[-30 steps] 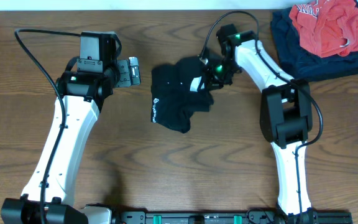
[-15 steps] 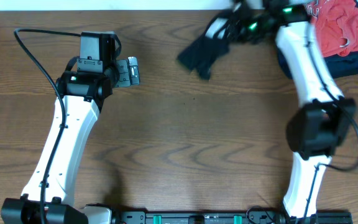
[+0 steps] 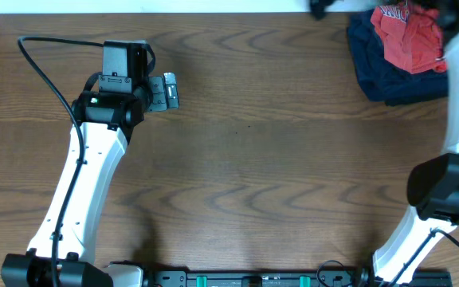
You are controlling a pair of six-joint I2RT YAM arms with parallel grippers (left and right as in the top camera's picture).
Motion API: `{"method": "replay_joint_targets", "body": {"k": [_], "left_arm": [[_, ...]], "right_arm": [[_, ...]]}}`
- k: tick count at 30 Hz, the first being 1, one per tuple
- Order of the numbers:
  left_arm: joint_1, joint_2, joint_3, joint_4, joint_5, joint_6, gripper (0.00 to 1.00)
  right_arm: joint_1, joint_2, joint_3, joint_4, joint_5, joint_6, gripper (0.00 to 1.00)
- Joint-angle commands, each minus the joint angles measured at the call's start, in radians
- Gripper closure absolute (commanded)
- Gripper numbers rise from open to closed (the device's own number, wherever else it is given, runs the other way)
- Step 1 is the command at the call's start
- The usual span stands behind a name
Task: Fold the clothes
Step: 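Carry the shirt with the right gripper to the top-right clothes stack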
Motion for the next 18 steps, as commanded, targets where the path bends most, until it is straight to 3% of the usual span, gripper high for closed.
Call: {"method": "replay_joint_targets", "body": {"k": [1, 18], "left_arm": [[0.006, 0.011, 0.008, -0.003, -0.013, 0.006, 0.02], [0.006, 0.011, 0.008, -0.008, -0.013, 0.005, 0.02]], "right_arm": [[-0.068, -0.018, 0.018, 0.036, 0.024, 0.03, 0.99], [-0.211, 0.115, 0.016, 0.164, 0.114, -0.013, 0.99]]}}
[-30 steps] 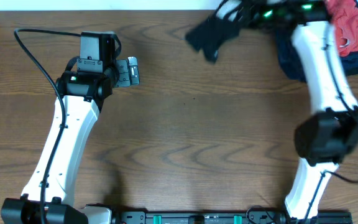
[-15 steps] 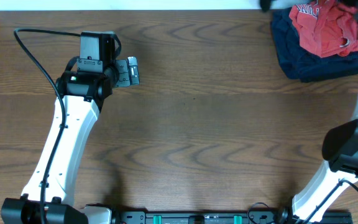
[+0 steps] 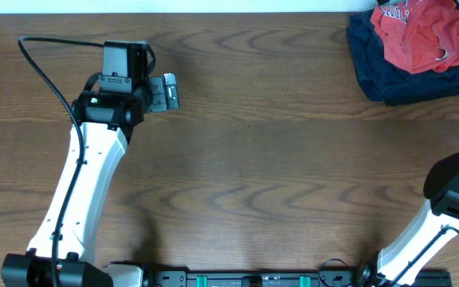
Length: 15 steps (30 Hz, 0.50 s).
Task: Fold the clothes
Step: 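Carry the shirt with the right gripper to the top-right clothes stack, then lower the shirt onto the stack and open the right gripper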
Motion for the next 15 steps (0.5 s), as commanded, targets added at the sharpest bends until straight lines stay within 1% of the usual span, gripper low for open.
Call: {"method": "replay_joint_targets", "body": {"k": [1, 7, 10, 11, 14, 15], "left_arm": [[0.006, 0.011, 0.008, 0.0, -0.013, 0.005, 0.02], [0.006, 0.011, 0.008, 0.0, -0.013, 0.005, 0.02], [0.006, 0.011, 0.008, 0.0, -0.013, 0.005, 0.02], [0.006, 0.011, 0.008, 0.001, -0.013, 0.005, 0.02], [0.006, 0.011, 0.008, 0.0, -0.013, 0.005, 0.02], [0.006, 0.011, 0.008, 0.0, -0.013, 0.005, 0.02]], "right_arm": [[-0.04, 0.07, 0.016, 0.032, 0.003, -0.026, 0.99], [-0.08, 0.167, 0.016, 0.045, -0.039, -0.029, 0.99], [-0.094, 0.206, 0.016, -0.007, -0.075, -0.039, 0.98], [-0.098, 0.214, 0.016, -0.044, -0.074, -0.053, 0.94], [-0.111, 0.22, 0.016, -0.191, -0.014, -0.109, 0.75], [-0.115, 0.22, 0.016, -0.24, 0.016, -0.124, 0.71]]}}
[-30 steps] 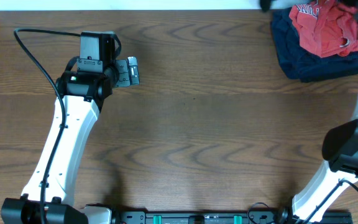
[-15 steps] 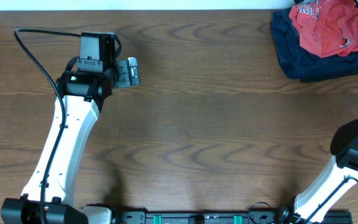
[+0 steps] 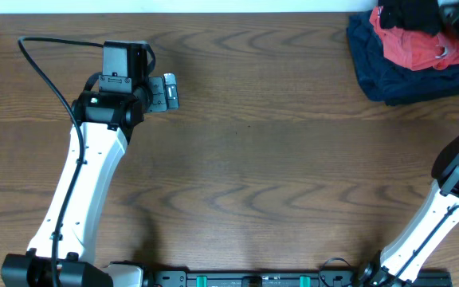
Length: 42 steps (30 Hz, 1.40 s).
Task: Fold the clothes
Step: 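Lower the shirt onto the stack and open the right gripper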
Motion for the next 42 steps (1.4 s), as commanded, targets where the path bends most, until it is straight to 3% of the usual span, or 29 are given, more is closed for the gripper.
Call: {"method": "replay_joint_targets", "body": {"k": [1, 5, 8, 13, 20, 27, 32, 36, 42], "left_arm": [[0.006, 0.011, 0.008, 0.0, -0.012, 0.005, 0.02], [0.006, 0.011, 0.008, 0.0, -0.012, 0.005, 0.02], [0.006, 0.011, 0.008, 0.0, -0.012, 0.005, 0.02], [0.006, 0.011, 0.008, 0.0, -0.012, 0.005, 0.02], [0.006, 0.011, 0.008, 0.0, -0.012, 0.005, 0.02], [0.006, 0.011, 0.008, 0.0, -0.012, 0.005, 0.02], [0.006, 0.011, 0.008, 0.0, -0.012, 0.005, 0.02], [0.006, 0.011, 0.008, 0.0, -0.012, 0.005, 0.02], [0.006, 0.012, 0.008, 0.0, -0.012, 0.005, 0.02]], "right_arm": [[-0.018, -0.002, 0.016, -0.106, 0.053, -0.092, 0.7], [-0.058, -0.019, 0.016, -0.269, 0.079, -0.15, 0.65], [-0.09, -0.048, 0.016, -0.377, 0.085, -0.208, 0.56], [-0.131, -0.113, 0.016, -0.472, 0.106, -0.267, 0.19], [-0.1, -0.244, 0.016, -0.499, 0.097, -0.478, 0.17], [0.036, -0.25, 0.016, -0.299, 0.301, -0.542, 0.01], [0.12, -0.159, 0.016, -0.029, 0.484, -0.542, 0.01], [0.138, -0.051, 0.016, 0.184, 0.519, -0.54, 0.01], [0.129, 0.127, 0.016, 0.345, 0.514, -0.384, 0.01]]}}
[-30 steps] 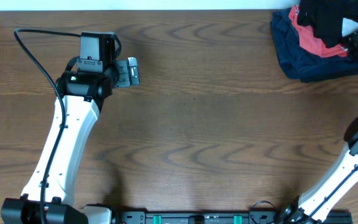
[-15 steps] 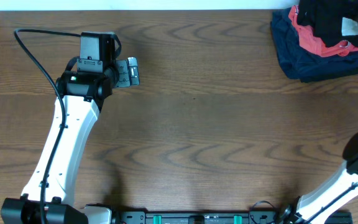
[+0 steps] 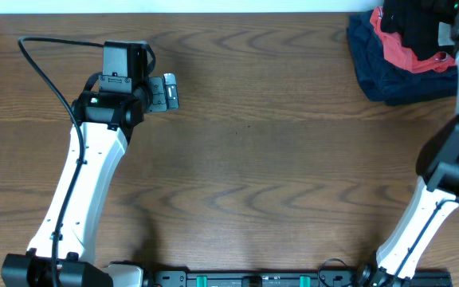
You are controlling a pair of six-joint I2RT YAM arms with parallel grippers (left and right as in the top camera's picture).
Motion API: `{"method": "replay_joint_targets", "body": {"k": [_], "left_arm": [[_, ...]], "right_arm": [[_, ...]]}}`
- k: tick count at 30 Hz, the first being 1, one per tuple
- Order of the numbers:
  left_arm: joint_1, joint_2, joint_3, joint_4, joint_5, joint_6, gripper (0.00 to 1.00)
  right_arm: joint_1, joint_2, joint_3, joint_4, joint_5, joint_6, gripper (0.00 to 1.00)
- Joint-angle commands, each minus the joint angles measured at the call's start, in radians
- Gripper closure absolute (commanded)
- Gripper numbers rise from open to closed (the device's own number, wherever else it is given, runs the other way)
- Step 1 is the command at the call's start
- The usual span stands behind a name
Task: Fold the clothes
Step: 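Lower the shirt onto the stack and open the right gripper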
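Note:
A red garment [image 3: 401, 54] lies crumpled on top of a dark navy garment [image 3: 381, 78] at the table's far right corner. My right gripper [image 3: 417, 28] hangs directly over the red garment and covers most of it; its fingers cannot be made out from above. My left gripper [image 3: 168, 92] rests over bare table at the upper left, far from the clothes, with nothing between its fingers.
The brown wooden table [image 3: 253, 175] runs from the left arm to the clothes pile. A black cable [image 3: 42, 68] loops beside the left arm. The table's back edge [image 3: 213, 9] lies just behind the pile.
My right gripper has moved a little lower and to the left over the red garment, hiding more of it. The left arm has not moved.
The right arm first stood along the right edge with the red garment in plain sight. Then it was out of the way and the whole pile showed. Then the gripper was over the pile's top right, and now it covers the red garment.

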Motion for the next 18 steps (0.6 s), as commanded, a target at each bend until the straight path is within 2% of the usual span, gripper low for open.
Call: {"method": "replay_joint_targets", "body": {"k": [1, 5, 10, 14, 18], "left_arm": [[0.006, 0.012, 0.007, 0.001, -0.013, 0.006, 0.02], [0.006, 0.012, 0.005, 0.001, -0.013, 0.006, 0.02], [0.006, 0.012, 0.005, 0.001, -0.013, 0.005, 0.02], [0.006, 0.012, 0.005, 0.0, -0.013, 0.005, 0.02], [0.006, 0.012, 0.005, -0.003, -0.013, 0.005, 0.02]], "right_arm": [[-0.008, 0.114, 0.001, 0.017, 0.012, 0.109, 0.01], [-0.008, 0.243, 0.001, -0.018, -0.084, 0.121, 0.01], [0.0, 0.387, 0.001, -0.109, -0.095, 0.137, 0.01], [-0.001, 0.401, 0.001, -0.143, -0.098, 0.136, 0.01], [-0.013, 0.323, 0.009, -0.146, -0.102, 0.133, 0.01]]}}
